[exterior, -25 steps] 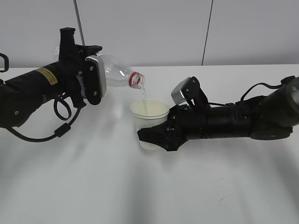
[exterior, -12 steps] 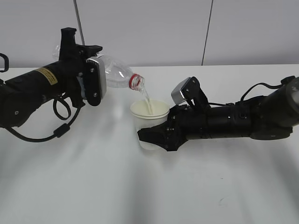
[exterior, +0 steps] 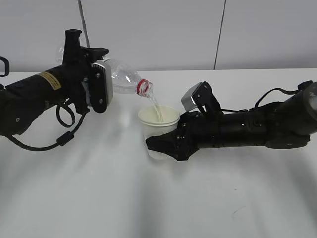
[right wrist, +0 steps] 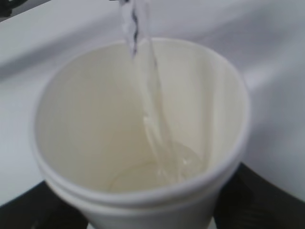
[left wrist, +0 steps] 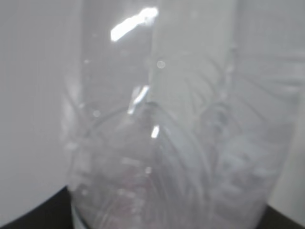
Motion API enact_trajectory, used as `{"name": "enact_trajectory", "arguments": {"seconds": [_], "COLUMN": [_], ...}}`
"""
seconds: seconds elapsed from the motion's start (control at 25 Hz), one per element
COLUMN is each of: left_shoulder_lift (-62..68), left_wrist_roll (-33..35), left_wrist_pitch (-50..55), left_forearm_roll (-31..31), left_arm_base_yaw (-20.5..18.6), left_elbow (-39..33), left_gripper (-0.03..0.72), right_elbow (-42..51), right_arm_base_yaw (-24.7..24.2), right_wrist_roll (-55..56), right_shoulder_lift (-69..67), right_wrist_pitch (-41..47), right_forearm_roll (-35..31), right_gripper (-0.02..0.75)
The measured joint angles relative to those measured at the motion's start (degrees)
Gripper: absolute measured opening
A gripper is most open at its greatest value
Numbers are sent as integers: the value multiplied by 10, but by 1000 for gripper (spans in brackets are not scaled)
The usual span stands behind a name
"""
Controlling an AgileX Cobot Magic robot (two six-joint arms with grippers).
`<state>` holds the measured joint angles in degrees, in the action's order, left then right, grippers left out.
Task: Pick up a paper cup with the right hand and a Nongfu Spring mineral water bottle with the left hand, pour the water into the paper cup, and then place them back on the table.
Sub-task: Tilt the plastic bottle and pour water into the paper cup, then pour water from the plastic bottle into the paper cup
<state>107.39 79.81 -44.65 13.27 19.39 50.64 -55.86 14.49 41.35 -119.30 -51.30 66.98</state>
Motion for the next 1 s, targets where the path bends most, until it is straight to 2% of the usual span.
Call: {"name": "enact_trajectory", "arguments": {"seconds": [0.4, 1.0], "left_shoulder_lift": [0, 0], "left_wrist_roll": [15, 28], "left_wrist_pitch": [-13, -18], "left_forearm_roll": [0, 0], "left_arm_base_yaw": [0, 0], "left_elbow": [0, 0], "left_gripper": [384, 384], "right_elbow": [0, 0], "right_arm_base_yaw": [0, 0], "right_wrist_roll": [0, 0], "right_shoulder_lift": [0, -2], "right_wrist_pitch": [1, 2], "right_forearm_roll": [0, 1], "right_gripper": [515, 498]}}
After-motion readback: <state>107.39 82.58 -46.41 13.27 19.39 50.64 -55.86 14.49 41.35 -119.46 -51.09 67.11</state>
